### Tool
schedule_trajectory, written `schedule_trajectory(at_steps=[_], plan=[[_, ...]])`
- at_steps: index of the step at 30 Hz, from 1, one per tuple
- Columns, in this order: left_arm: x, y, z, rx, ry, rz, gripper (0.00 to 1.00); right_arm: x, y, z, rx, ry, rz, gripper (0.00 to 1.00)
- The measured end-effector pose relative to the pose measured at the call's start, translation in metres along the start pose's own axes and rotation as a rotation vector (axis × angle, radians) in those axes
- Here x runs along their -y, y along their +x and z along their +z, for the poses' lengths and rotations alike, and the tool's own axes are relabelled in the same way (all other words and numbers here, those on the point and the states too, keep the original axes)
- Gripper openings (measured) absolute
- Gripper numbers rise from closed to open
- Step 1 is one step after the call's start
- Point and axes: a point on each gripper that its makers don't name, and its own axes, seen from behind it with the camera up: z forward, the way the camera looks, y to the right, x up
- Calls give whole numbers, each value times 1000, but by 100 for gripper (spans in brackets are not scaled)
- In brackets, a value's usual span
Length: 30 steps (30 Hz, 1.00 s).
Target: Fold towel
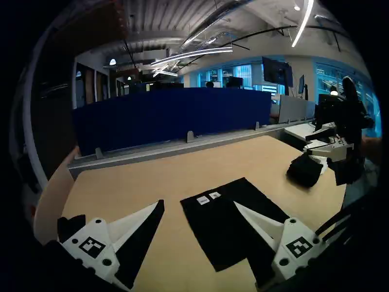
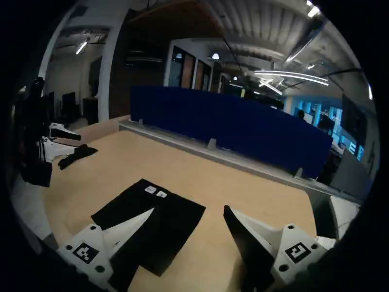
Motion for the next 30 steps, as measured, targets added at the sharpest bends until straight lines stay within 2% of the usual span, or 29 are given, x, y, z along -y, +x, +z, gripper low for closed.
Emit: schedule_trajectory(at_steps=[8,23,30], plan=[[-9,-45,13,73,-32,18,95,9,-35,17,37,4,-10,100],[-27,-115,26,213,-101,79,95,37,-111,37,176,64,-46,100],[-34,-143,32,274,-128,83,95,49,-141,42,235,94,-55,100]])
